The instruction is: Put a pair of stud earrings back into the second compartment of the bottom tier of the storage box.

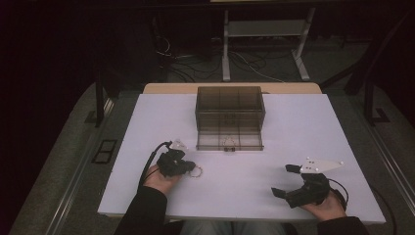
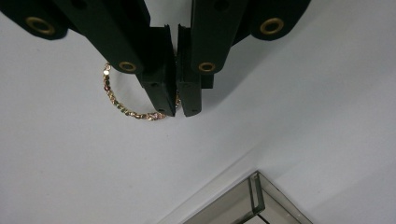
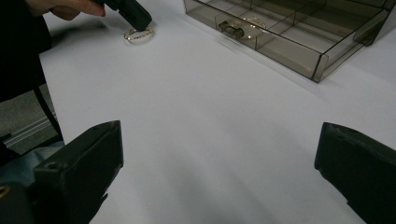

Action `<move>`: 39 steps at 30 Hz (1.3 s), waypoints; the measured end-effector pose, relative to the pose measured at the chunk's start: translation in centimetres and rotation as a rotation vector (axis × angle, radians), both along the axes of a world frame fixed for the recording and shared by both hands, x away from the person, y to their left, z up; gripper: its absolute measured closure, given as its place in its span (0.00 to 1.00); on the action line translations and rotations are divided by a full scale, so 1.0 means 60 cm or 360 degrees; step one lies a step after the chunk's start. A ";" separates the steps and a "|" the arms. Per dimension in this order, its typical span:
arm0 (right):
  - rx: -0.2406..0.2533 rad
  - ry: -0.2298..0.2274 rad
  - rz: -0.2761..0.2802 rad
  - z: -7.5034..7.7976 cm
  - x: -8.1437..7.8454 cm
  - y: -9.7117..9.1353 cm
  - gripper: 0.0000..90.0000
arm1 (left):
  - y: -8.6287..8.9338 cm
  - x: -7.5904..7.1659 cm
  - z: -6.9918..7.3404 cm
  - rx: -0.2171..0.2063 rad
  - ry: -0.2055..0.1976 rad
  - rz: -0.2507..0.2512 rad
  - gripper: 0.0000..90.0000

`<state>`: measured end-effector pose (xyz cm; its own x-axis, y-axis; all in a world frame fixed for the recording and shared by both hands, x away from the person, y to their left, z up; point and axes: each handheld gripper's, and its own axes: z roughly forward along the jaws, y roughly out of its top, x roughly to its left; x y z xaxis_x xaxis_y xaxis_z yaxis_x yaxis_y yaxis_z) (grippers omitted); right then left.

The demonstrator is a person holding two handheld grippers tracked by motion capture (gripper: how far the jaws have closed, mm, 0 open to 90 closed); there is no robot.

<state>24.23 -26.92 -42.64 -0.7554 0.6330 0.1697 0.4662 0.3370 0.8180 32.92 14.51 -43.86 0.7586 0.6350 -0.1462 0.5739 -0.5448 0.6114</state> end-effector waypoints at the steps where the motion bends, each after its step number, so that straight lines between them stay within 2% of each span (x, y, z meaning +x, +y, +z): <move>1: 0.0000 0.0001 -0.0001 0.000 0.000 0.000 0.01 | 0.002 0.001 0.000 -0.0008 0.0008 -0.0002 0.95; 6: 0.0000 0.0002 -0.0001 0.000 0.000 0.000 0.01 | 0.009 0.003 0.000 -0.0061 0.0030 0.0009 0.95; 10: 0.0000 0.0002 -0.0001 0.000 -0.001 0.000 0.01 | 0.015 0.004 0.002 -0.0137 0.0041 0.0032 0.95; 19: 0.0007 -0.0004 -0.0003 0.000 -0.001 -0.001 0.01 | 0.023 0.004 0.009 -0.0230 -0.0011 0.0081 0.95; 20: 0.0007 -0.0004 -0.0005 0.000 0.000 -0.002 0.01 | 0.023 0.004 0.011 -0.0222 -0.0016 0.0076 0.95; 30: 0.0008 -0.0004 -0.0009 0.001 0.000 -0.003 0.01 | 0.020 0.008 0.038 -0.0298 -0.0097 0.0089 0.95; 39: 0.0009 0.0000 -0.0012 0.000 0.000 -0.003 0.01 | 0.004 0.024 0.071 -0.0282 -0.0155 0.0050 0.95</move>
